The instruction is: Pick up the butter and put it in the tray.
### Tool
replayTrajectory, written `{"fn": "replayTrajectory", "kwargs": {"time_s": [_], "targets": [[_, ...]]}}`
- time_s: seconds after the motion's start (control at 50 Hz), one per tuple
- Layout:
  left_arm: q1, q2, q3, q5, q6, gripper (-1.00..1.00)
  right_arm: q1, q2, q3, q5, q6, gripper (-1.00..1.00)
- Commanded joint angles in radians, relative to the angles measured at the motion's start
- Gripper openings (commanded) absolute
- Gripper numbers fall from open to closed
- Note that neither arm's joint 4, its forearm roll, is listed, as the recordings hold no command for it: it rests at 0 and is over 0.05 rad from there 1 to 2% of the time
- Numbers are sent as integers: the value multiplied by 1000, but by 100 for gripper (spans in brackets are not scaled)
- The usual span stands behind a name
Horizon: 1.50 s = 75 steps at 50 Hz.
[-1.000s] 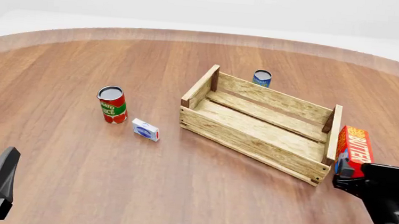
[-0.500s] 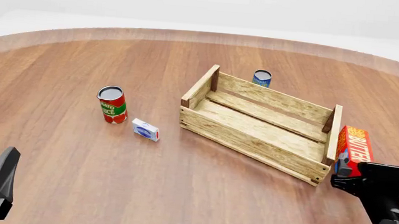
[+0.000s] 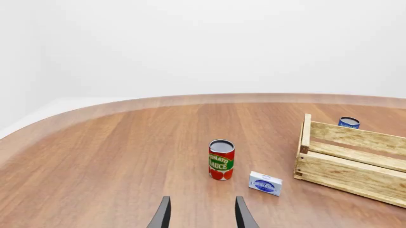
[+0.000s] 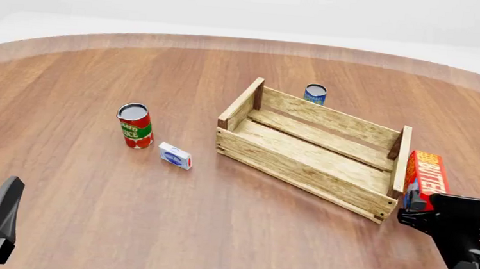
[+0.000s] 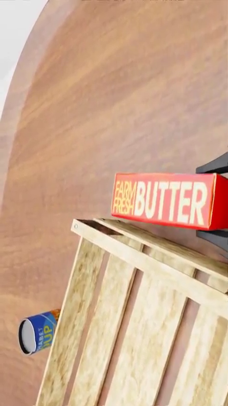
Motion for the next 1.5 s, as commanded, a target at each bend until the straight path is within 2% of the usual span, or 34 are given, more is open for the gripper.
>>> {"fn": "replayTrajectory", "kwargs": {"time_s": [0.02,0.36,0.62,0.72,1.16,1.36,1.5], "targets": [[0,0,0,0,0,100,5,-7,7,0,11,-100],[0,0,0,0,0,100,-2,-49,26,1,30,-100],[0,0,0,0,0,100,-11,-158,77,5,31,-100],[0,0,0,0,0,100,-10,-217,89,35,34,-100],[0,0,0,0,0,100,-9,-507,100,260,31,-100],[0,0,0,0,0,100,-10,-660,90,404,32,-100],[0,0,0,0,0,100,-17,-780,51,542,23,-100]]}}
